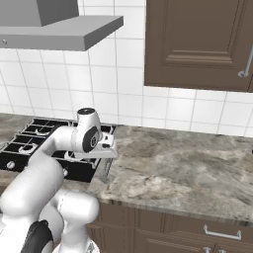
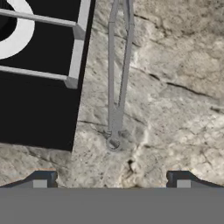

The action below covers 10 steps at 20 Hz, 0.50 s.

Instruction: Pick up the tongs from the counter and place them near the plate next to the oven.

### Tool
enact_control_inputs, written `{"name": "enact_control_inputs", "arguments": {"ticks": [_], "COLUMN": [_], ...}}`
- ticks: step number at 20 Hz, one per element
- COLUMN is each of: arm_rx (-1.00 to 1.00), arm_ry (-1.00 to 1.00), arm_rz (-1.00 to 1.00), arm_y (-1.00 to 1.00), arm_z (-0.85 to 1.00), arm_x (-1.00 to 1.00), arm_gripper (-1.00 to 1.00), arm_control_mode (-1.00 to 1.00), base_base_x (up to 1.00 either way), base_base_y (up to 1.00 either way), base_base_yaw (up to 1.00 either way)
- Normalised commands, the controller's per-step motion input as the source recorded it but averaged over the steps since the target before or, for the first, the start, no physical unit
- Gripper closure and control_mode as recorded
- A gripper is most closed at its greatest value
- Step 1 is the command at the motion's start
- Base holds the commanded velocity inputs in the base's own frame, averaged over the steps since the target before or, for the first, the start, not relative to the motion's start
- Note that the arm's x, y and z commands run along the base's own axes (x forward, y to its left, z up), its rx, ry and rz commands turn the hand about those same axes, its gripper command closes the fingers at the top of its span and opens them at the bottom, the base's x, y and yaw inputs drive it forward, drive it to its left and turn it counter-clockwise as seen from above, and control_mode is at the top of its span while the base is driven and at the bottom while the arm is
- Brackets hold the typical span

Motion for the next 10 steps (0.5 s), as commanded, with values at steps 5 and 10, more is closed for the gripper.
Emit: {"name": "enact_control_inputs", "arguments": {"ticks": [5, 10], "arm_rx": [0.02, 0.0], "arm_ry": [0.02, 0.08], "arm_rz": [0.06, 0.04], "arm_y": [-0.09, 0.0], "arm_z": [-0.32, -0.48], "arm_x": [0.54, 0.26], "arm_gripper": [-1.0, -1.0], "arm_control_mode": [-1.0, -1.0], "base_base_x": [0.0, 0.0], "base_base_y": [0.0, 0.0], "base_base_yaw": [0.0, 0.0]}}
